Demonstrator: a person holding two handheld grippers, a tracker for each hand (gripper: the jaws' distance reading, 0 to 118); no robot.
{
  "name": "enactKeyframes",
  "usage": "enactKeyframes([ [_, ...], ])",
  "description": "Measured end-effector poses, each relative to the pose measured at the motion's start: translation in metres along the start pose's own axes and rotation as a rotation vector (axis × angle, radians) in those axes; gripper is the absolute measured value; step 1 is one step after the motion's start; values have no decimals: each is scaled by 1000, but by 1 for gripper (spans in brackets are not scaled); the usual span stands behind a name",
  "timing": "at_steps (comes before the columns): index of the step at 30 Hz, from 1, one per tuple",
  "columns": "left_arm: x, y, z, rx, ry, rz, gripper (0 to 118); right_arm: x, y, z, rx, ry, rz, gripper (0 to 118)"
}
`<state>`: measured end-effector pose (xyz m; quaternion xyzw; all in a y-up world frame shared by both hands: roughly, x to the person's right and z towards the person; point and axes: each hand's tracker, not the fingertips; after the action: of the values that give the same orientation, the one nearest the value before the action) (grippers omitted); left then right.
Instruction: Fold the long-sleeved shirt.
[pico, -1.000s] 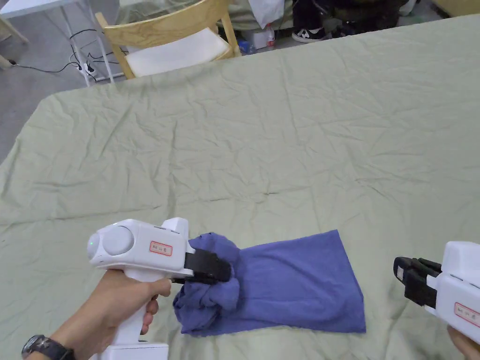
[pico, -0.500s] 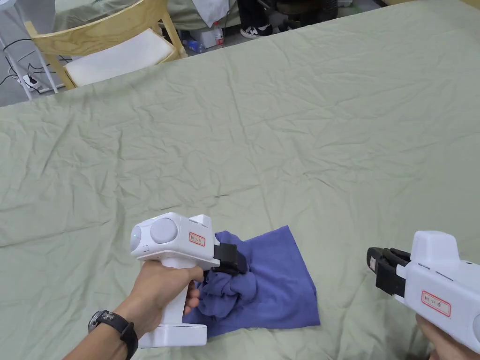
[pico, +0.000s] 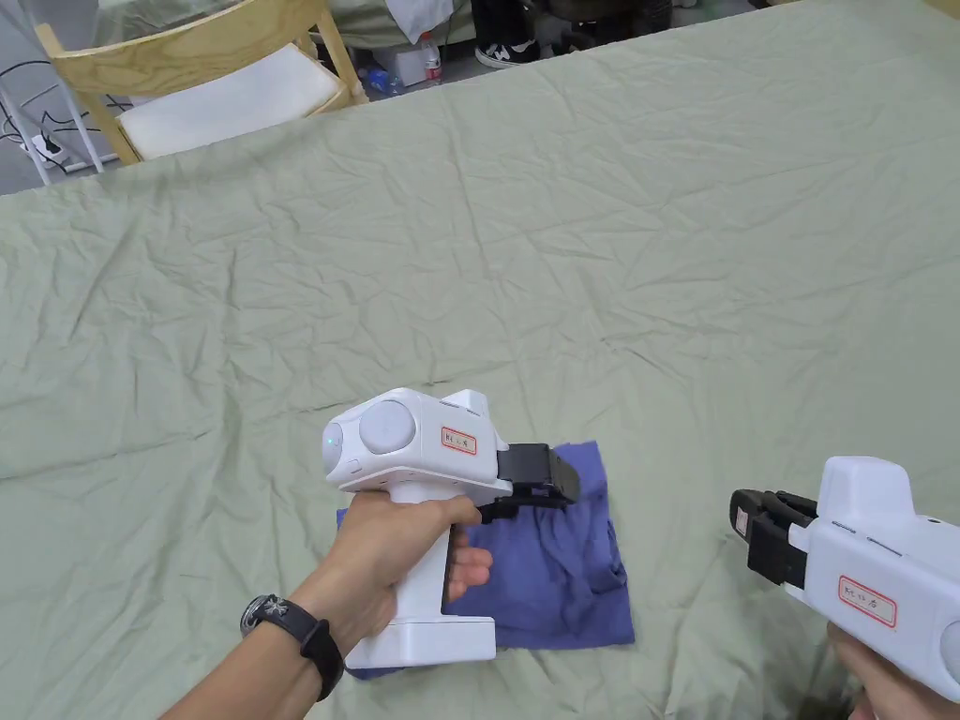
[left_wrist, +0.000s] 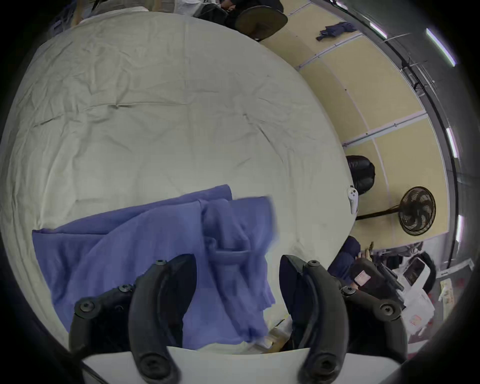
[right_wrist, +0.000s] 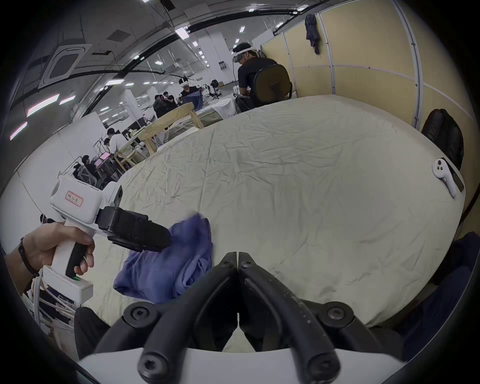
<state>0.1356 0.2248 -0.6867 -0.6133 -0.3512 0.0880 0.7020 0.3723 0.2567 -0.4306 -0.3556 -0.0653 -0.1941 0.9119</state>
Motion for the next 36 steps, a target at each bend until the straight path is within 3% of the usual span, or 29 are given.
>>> enactKeyframes([
  [7,-4,-12,45,141,-69,-8,67,-3,2,3,3,-1,20,1],
  [9,-6,-19,67,220,-64,-23,42,-6,3,3,6,1,23,1],
  [10,-7,-24,77,281,-52,-60,24,-7,3,4,6,2,26,1],
  [13,-7,-44,101,443,49,-163,10,-10,3,5,9,3,29,1],
  [15,-9,-54,104,449,69,-238,1,-12,2,5,8,4,31,1],
  [19,-10,-72,86,435,215,-328,0,-13,-1,5,6,1,31,1],
  [26,-17,-80,10,338,144,-271,0,-8,-6,5,-9,-11,21,1],
  [36,31,-84,-42,316,135,-348,0,-6,-6,5,-18,-28,29,1],
])
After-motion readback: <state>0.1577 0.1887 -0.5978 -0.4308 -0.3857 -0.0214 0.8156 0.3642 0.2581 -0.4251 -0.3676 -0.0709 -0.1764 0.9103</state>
